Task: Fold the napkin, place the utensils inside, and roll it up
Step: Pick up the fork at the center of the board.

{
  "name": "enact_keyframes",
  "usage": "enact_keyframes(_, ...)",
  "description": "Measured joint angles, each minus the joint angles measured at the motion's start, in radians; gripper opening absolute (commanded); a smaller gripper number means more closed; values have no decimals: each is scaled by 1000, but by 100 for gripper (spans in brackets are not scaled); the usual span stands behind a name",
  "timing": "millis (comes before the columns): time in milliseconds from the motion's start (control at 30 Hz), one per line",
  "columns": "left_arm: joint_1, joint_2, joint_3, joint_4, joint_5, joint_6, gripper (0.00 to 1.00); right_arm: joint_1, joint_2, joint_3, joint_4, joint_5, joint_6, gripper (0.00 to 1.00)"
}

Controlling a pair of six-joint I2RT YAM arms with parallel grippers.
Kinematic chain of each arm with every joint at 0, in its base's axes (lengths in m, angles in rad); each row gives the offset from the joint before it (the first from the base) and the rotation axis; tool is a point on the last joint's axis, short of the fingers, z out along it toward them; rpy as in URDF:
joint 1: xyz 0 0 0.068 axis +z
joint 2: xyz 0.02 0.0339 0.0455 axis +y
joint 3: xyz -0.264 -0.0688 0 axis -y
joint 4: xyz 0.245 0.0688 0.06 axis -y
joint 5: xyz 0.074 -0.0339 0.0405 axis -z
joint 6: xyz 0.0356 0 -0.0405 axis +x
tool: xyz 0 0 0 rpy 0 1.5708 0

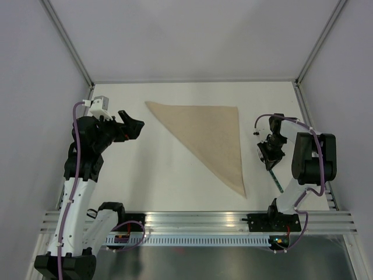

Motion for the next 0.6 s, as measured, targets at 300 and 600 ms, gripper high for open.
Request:
enact_keyframes(300,0,11,0,0,0,0,100,0,59,106,62,-6,33,0)
enact_keyframes(600,0,23,0,0,-1,0,100,0,77,251,72,-29,48,0)
